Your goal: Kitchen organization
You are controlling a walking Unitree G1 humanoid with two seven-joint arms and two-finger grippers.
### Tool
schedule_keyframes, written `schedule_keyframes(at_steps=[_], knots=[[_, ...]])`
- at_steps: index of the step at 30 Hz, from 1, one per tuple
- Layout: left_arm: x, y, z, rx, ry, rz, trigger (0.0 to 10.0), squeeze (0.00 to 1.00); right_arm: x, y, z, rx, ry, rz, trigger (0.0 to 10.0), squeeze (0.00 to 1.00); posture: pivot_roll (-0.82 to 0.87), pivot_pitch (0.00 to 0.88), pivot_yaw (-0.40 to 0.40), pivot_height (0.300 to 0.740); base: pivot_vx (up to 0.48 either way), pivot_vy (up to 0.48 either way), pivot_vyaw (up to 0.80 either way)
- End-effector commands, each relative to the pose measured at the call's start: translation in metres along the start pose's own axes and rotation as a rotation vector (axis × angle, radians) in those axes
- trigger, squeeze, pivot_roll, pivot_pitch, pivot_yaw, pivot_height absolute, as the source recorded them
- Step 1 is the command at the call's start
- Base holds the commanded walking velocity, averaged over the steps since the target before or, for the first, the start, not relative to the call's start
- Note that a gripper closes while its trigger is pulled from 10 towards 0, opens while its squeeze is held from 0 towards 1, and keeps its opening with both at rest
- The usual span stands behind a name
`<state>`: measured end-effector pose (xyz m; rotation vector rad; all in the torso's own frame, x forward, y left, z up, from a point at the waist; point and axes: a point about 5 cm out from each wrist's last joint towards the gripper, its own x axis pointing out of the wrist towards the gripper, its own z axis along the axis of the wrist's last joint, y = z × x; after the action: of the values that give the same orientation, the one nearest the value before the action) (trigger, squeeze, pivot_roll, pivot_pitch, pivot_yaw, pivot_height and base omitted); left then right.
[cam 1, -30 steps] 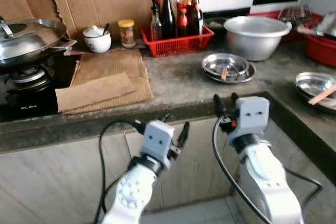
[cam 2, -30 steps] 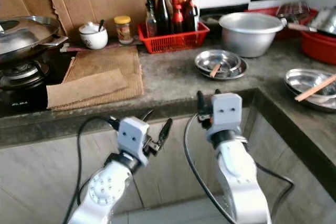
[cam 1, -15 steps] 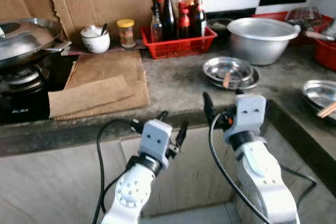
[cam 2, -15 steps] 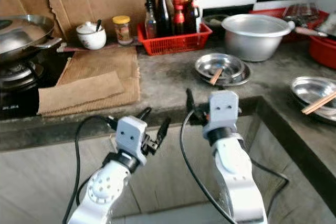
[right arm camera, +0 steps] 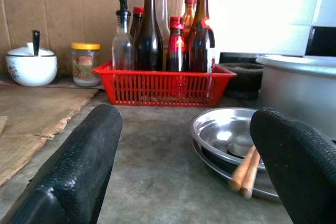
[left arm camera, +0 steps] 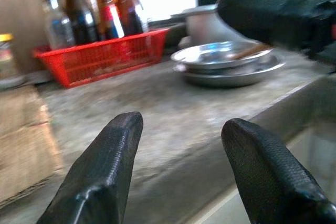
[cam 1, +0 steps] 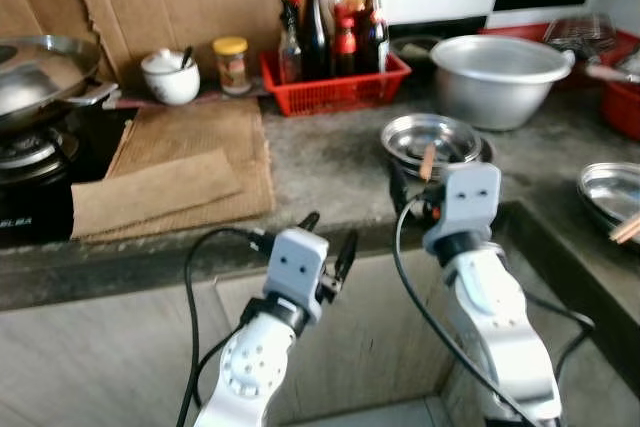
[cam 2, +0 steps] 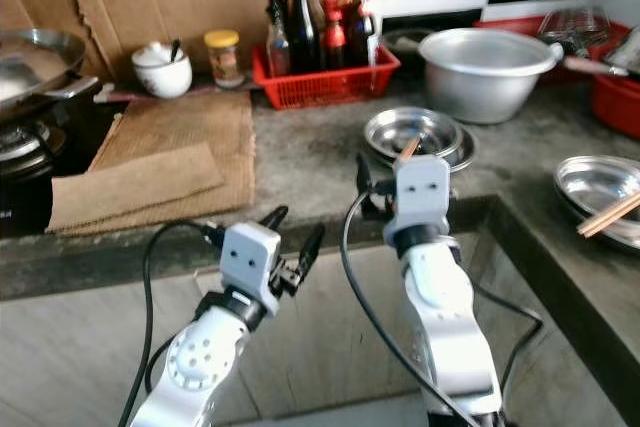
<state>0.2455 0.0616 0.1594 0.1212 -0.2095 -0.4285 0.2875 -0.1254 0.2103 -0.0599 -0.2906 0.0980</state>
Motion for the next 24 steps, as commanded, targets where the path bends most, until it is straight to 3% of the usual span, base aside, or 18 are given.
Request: schedule_keyframes(at_steps=[1, 24], knots=[[0.0, -0.001, 0.001, 0.002, -0.002, 0.0, 10.0, 0.0, 0.002, -0.002, -0.001, -0.003, -0.001, -0.005, 10.0, 0.0, 0.08, 0.065, 0.004, 0.74, 0.0, 0.0, 0.0], [-0.002, -0.008, 0.003, -0.012, -0.011, -0.02, 10.0, 0.0, 0.032, -0.003, -0.011, -0.053, -0.018, -0.049, 10.0, 0.0, 0.1, 0.07, -0.01, 0.74, 0.0, 0.0, 0.0]])
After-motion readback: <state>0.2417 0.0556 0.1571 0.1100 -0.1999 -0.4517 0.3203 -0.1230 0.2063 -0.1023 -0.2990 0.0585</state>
